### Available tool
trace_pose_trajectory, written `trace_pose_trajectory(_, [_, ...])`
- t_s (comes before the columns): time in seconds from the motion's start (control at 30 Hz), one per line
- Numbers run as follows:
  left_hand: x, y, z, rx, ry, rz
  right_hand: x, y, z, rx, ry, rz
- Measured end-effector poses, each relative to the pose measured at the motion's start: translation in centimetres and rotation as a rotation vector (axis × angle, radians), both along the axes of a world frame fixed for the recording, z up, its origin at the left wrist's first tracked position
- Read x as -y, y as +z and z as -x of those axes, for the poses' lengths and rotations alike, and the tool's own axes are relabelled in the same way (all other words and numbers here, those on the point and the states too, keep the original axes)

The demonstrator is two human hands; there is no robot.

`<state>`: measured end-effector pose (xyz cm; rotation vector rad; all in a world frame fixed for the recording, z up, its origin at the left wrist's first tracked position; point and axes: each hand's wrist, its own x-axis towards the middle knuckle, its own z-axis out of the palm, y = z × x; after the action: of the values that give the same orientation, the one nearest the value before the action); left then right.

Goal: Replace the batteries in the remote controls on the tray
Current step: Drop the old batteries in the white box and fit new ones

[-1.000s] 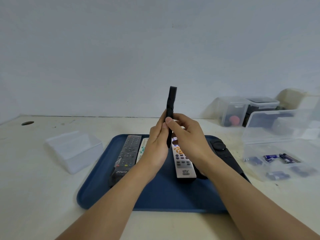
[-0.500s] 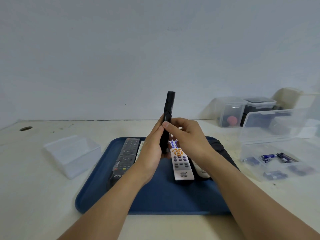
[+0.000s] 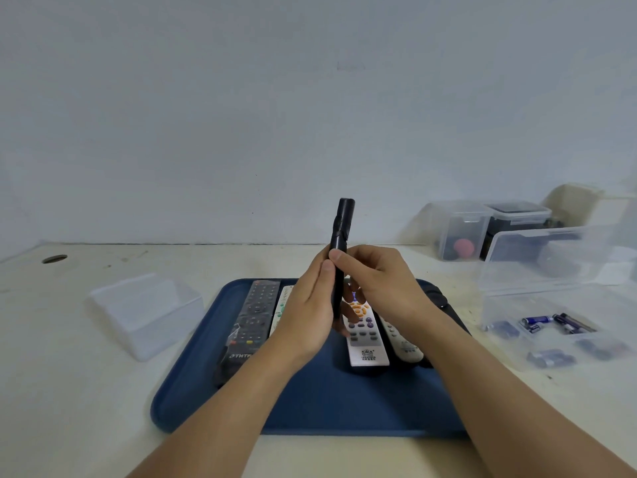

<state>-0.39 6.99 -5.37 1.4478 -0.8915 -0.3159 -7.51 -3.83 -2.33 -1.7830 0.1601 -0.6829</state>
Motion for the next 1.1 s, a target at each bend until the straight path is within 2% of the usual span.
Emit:
trace_pose_trajectory(0.17, [0.1, 0.9, 0.6, -0.348, -0.161, 0.052, 0.6, -0.2, 0.0, -0.031, 0.010, -0.212])
trace_pose_trajectory(0.27, [0.0, 1.2, 0.5, -0.431, -0.229, 0.076, 1.0, -0.3, 0.0, -0.055, 0.047, -0.276])
trace_pose_trajectory(0.47, [-0.2, 0.8, 0.3, -0.221, -0.206, 0.032, 1.6, -0.5, -0.1, -0.063, -0.006, -0.302])
trace_pose_trajectory(0.6, [-0.4, 0.6, -0.2, -0.099, -0.142, -0.071, 2.5, 0.0, 0.4, -0.015, -0.200, -0.147])
trace_pose_trajectory(0.7, [-0.5, 0.6, -0.2, -0.025, -0.100, -0.109, 3.0, 0.2, 0.7, 0.059, -0.163, -0.051])
trace_pose_trajectory(0.87, [-0.6, 0.5, -0.1, 0.022, -0.043, -0.082, 3.0, 0.0, 0.5, 0.107, -0.142, -0.068])
trace_pose_trajectory(1.1, [-0.9, 0.4, 0.0, 0.066, 0.031, -0.062, 2.0, -0.4, 0.0, 0.124, -0.274, 0.104])
